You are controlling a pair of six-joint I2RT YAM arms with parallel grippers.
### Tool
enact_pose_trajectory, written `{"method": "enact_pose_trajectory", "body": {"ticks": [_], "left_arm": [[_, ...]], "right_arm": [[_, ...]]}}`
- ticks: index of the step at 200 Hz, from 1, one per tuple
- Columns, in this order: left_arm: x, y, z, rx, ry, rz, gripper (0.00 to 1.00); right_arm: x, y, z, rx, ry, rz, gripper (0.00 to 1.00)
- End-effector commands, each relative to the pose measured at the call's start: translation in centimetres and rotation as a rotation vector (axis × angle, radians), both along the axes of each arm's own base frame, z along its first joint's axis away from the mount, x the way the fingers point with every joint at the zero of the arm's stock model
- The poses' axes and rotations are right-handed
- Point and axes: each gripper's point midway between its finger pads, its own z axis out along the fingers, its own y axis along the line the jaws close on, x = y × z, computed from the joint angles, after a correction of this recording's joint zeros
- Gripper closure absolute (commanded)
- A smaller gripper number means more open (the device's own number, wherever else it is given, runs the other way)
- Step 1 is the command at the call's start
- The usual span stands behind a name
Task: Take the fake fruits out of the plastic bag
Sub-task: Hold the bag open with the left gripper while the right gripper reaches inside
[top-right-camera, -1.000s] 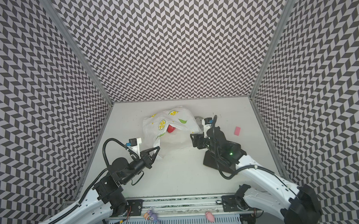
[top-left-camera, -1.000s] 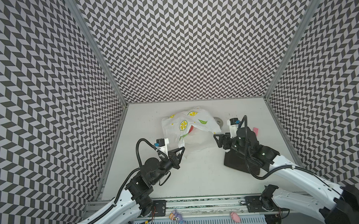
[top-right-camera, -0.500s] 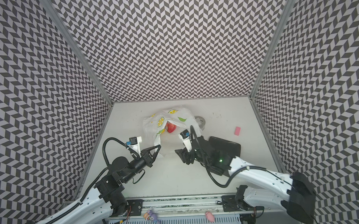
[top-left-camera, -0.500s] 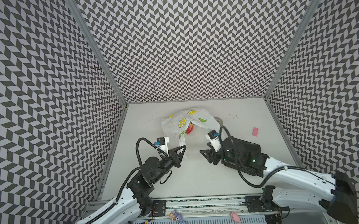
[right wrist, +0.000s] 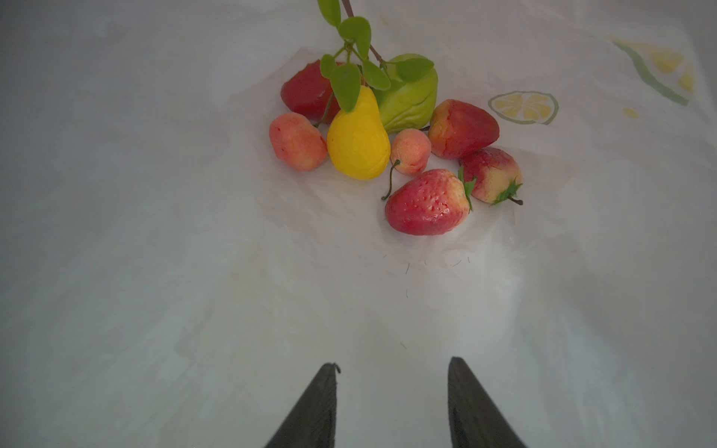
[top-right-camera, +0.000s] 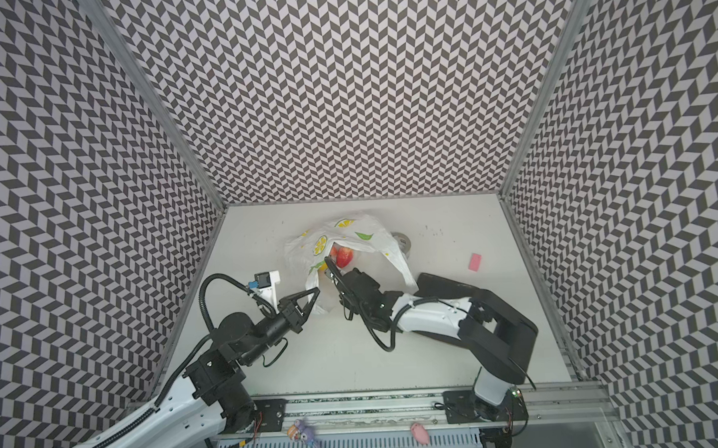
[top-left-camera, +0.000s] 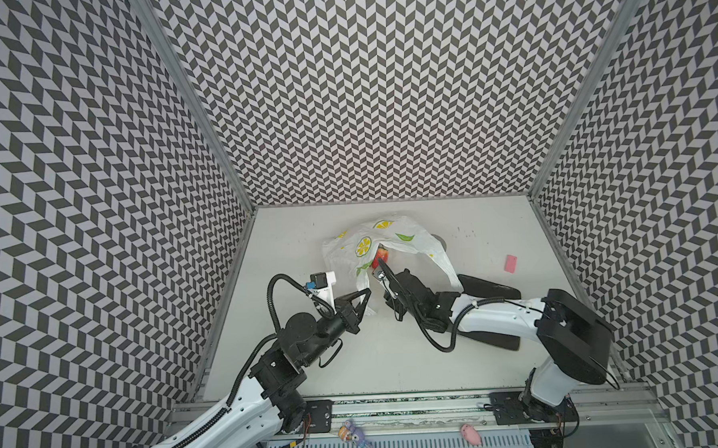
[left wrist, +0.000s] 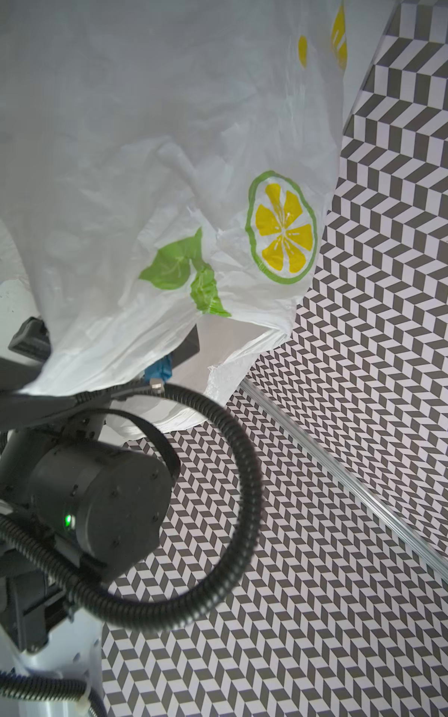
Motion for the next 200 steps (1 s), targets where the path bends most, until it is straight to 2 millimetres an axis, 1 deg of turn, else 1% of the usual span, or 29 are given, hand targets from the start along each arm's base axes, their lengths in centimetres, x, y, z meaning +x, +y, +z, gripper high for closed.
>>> {"method": "enact_pose_trajectory", "body": {"ticks": [1,10,28,42,64,78,95,117,138,158,159,163,192,200], "left_arm": [[-0.3,0.2,1.6,-0.033,-0.008,-0.007,1.00],[-0.4,0.3,1.6,-0.033,-0.011,-0.008,1.00],[-0.6,0.5,1.6,-0.028,-0.010,-0.006,1.00],[-0.7,0.6,1.3,-0.023,0.003,-0.005,1.00],[-1.1,0.6,0.5,-0.020,0.037,-0.019,1.00],[-1.3,0.6,-0.1,-0.019,0.055,-0.028,1.00],[-1.5,0.5,-0.7,-0.022,0.073,-0.040,1.00],[-2.0,0.1,-1.0,-0.014,0.077,-0.076,1.00],[-2.5,-0.2,-1.6,0.017,0.093,-0.109,1.00],[-2.8,-0.3,-2.7,0.048,0.127,-0.122,1.00],[-3.0,-0.1,-2.4,0.039,0.118,-0.123,1.00],[-3.1,0.0,-2.3,0.033,0.117,-0.122,1.00],[-3.6,0.5,-4.0,0.035,0.168,-0.120,1.00],[-3.8,0.6,-4.3,0.031,0.177,-0.120,1.00]], "right_arm": [[2.4,0.6,1.0,0.003,-0.070,-0.023,0.54],[2.9,0.8,0.5,0.017,-0.050,-0.035,0.53],[3.8,0.7,-1.1,0.052,0.014,-0.094,0.45],[4.4,0.8,-1.9,0.118,0.085,-0.151,0.42],[4.9,1.2,-2.6,0.319,0.211,-0.258,0.33],[5.0,1.4,-2.9,0.455,0.297,-0.313,0.30],[5.2,1.9,-3.6,0.596,0.403,-0.385,0.29],[6.1,2.4,-4.9,0.686,0.532,-0.503,0.29],[7.0,3.1,-4.8,0.812,0.600,-0.548,0.27],[8.0,3.3,-3.7,0.920,0.600,-0.557,0.24],[8.1,3.3,-3.7,0.923,0.599,-0.559,0.24],[8.3,3.3,-3.5,0.938,0.598,-0.567,0.24],[10.3,2.4,-3.1,1.006,0.546,-0.640,0.20],[10.8,2.1,-3.6,1.013,0.541,-0.668,0.20]]}}
